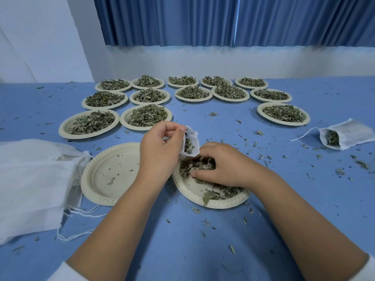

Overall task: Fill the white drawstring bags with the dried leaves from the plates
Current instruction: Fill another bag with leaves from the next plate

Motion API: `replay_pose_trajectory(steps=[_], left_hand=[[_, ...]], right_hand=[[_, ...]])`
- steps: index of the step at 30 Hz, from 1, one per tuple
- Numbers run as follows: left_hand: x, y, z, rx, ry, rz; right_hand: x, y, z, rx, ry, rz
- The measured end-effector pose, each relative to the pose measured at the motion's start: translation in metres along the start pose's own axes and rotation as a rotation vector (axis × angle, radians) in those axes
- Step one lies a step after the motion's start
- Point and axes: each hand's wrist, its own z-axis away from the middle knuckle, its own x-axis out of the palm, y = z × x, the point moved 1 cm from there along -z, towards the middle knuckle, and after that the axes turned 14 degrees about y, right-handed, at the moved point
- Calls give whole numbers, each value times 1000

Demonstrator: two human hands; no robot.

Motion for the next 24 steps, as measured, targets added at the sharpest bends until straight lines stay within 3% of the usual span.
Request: replay_pose_trajectory(steps=[4, 11, 24], left_hand=[[-1, 0, 0, -9, 5, 5], [-2, 0, -3, -11, 22, 14], [-9, -1, -10, 14, 65, 1]], right_hand=[[1, -2, 0, -23, -44, -15], [-1, -1, 1, 32, 63, -77], [-26, -1, 2, 175, 270, -580]])
